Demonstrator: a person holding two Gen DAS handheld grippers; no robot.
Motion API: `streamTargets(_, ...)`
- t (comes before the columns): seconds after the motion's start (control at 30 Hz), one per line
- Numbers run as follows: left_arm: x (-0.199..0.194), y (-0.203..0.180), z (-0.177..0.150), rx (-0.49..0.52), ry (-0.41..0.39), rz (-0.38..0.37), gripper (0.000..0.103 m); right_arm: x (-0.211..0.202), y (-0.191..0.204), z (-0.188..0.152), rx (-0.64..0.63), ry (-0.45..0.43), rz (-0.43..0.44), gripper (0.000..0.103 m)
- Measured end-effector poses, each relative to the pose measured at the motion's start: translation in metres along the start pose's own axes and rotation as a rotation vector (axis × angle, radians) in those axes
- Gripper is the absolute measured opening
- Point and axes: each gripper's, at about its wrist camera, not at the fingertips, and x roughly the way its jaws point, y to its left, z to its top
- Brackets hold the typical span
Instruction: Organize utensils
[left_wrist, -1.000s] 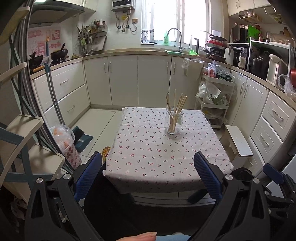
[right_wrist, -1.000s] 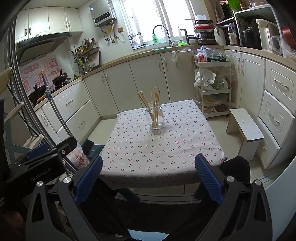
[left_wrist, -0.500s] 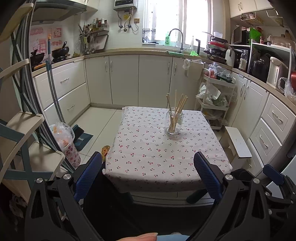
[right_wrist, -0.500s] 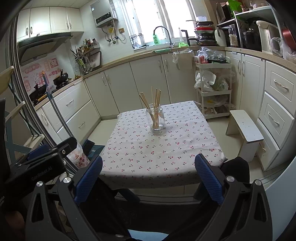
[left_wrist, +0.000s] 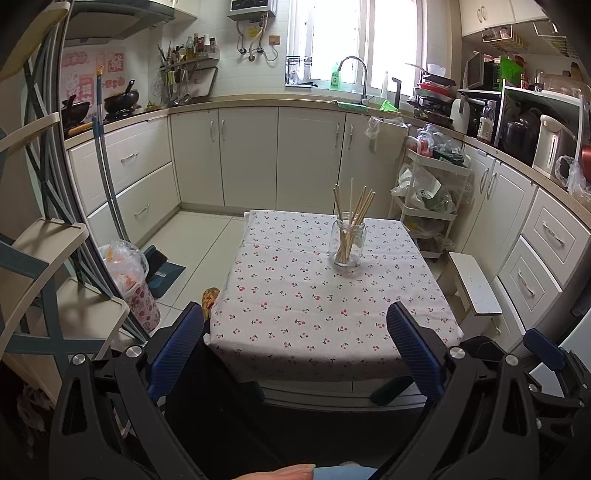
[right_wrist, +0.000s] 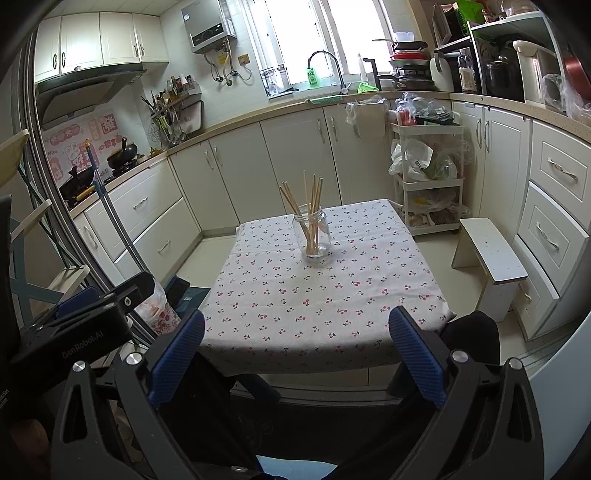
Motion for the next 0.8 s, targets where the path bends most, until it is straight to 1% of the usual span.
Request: streamTargets(0.8,-0.0018,-0.001,-0.0069,0.005,0.004,-0.003,0.095,-0.0002,0.0031,-0.0024,0.0,0.003,0.001,0.096)
